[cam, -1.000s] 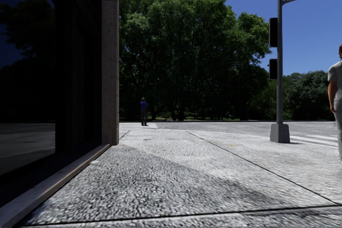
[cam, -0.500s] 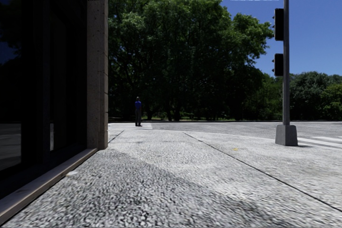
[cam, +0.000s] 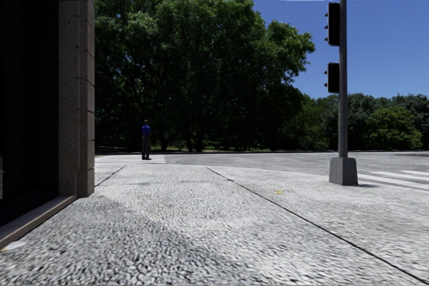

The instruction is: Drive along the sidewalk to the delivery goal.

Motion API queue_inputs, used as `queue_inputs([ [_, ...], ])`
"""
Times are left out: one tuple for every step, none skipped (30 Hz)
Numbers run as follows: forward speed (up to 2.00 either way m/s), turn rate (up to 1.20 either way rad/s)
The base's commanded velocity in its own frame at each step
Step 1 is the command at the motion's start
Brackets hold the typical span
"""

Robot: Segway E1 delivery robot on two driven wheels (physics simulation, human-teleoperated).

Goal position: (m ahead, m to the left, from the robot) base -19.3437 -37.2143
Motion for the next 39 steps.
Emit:
queue_inputs([
  [1.05, -0.32],
  [1.05, -0.32],
  [1.05, -0.32],
  [1.05, -0.32],
  [1.05, -0.32],
  [1.05, -0.32],
  [1.05, -0.32],
  [1.05, -0.33],
  [1.05, -0.33],
  [1.05, -0.33],
  [1.05, -0.34],
  [1.04, -0.37],
  [1.04, -0.4],
  [1.03, -0.42],
  [1.03, -0.42],
  [1.03, -0.43],
  [1.03, -0.44],
  [1.03, -0.44],
  [1.03, -0.44],
  [1.03, -0.44],
  [1.03, -0.45],
  [1.03, -0.48],
  [1.03, -0.5],
  [1.03, -0.51],
  [1.03, -0.51],
  [1.03, -0.51],
  [1.03, -0.51],
  [1.03, -0.51],
  [1.04, -0.51],
  [1.04, -0.51],
  [1.04, -0.51],
  [1.04, -0.51],
  [1.04, -0.51],
  [1.04, -0.51],
  [1.05, -0.51],
  [1.05, -0.51],
  [1.05, -0.51],
  [1.05, -0.51],
  [1.05, -0.51],
])
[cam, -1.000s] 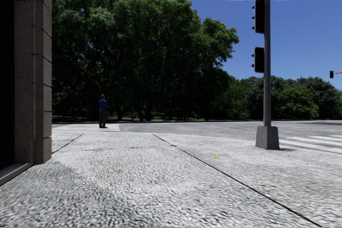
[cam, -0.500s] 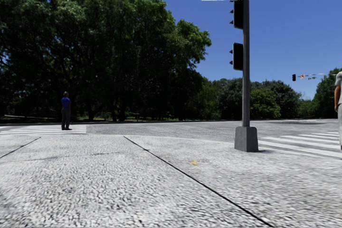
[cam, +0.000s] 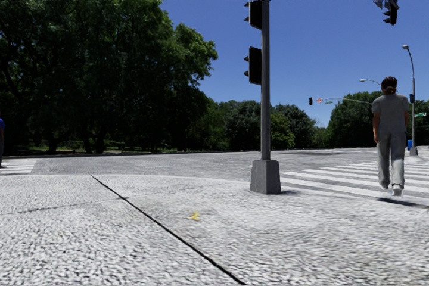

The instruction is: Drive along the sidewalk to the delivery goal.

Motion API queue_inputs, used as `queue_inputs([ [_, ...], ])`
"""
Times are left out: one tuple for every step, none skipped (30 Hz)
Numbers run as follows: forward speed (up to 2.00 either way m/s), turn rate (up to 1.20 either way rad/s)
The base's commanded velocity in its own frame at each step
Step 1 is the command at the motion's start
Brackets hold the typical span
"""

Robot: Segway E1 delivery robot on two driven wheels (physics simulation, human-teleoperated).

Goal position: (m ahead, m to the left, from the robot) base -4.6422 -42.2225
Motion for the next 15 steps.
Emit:
queue_inputs([
  [1.05, -0.51],
  [1.05, -0.51],
  [1.05, -0.51],
  [1.05, -0.51],
  [1.05, -0.51],
  [1.05, -0.51],
  [1.05, -0.51],
  [1.06, -0.51],
  [1.07, -0.51],
  [1.09, -0.51],
  [1.14, -0.51],
  [1.14, -0.51],
  [1.18, -0.51],
  [1.2, -0.51],
  [1.21, -0.51],
])
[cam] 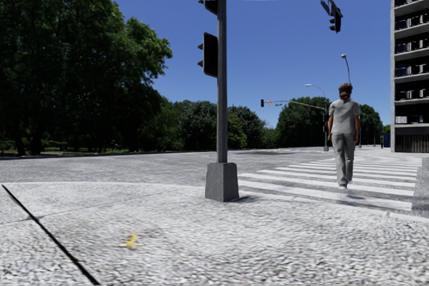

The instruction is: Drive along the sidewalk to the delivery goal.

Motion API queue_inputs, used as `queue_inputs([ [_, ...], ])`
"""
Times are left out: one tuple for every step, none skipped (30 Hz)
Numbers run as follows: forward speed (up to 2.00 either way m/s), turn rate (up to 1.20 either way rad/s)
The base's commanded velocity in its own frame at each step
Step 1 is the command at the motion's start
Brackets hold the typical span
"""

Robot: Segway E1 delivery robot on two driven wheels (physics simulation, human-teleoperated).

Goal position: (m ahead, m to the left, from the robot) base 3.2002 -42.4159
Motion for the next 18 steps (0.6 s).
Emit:
queue_inputs([
  [1.21, -0.51],
  [1.21, -0.51],
  [1.21, -0.51],
  [1.21, -0.51],
  [1.21, -0.51],
  [1.21, -0.51],
  [1.21, -0.51],
  [1.21, -0.51],
  [1.21, -0.51],
  [1.22, -0.51],
  [1.22, -0.51],
  [1.22, -0.51],
  [1.22, -0.51],
  [1.22, -0.51],
  [1.22, -0.51],
  [1.22, -0.51],
  [1.22, -0.51],
  [1.22, -0.51],
])
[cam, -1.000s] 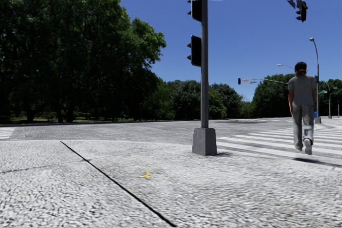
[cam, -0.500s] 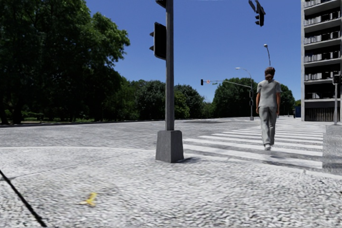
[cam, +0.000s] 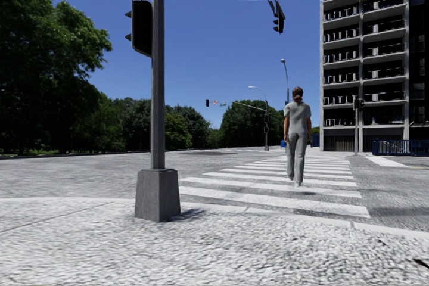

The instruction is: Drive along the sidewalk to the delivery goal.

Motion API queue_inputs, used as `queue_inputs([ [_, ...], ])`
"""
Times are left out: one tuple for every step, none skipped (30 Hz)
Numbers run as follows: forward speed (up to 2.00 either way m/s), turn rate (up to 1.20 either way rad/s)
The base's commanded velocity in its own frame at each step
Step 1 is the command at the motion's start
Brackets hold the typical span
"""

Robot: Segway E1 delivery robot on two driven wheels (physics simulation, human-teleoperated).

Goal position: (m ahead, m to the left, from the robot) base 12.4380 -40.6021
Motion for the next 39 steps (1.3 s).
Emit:
queue_inputs([
  [1.22, -0.51],
  [1.22, -0.51],
  [1.22, -0.51],
  [1.22, -0.51],
  [1.22, -0.51],
  [1.22, -0.51],
  [1.22, -0.51],
  [1.21, -0.48],
  [1.2, -0.38],
  [1.2, -0.3],
  [1.2, -0.2],
  [1.2, -0.2],
  [1.2, -0.07],
  [1.2, 0.0],
  [1.19, 0.0],
  [1.18, 0.0],
  [1.18, 0.0],
  [1.18, 0.0],
  [1.18, 0.0],
  [1.18, 0.0],
  [1.2, 0.0],
  [1.2, 0.0],
  [1.28, 0.0],
  [1.36, 0.0],
  [1.42, 0.0],
  [1.45, 0.0],
  [1.45, 0.0],
  [1.46, 0.0],
  [1.46, 0.0],
  [1.42, 0.0],
  [1.33, -0.12],
  [1.33, -0.12],
  [1.29, -0.26],
  [1.28, -0.34],
  [1.27, -0.36],
  [1.27, -0.36],
  [1.27, -0.36],
  [1.27, -0.37],
  [1.27, -0.37],
])
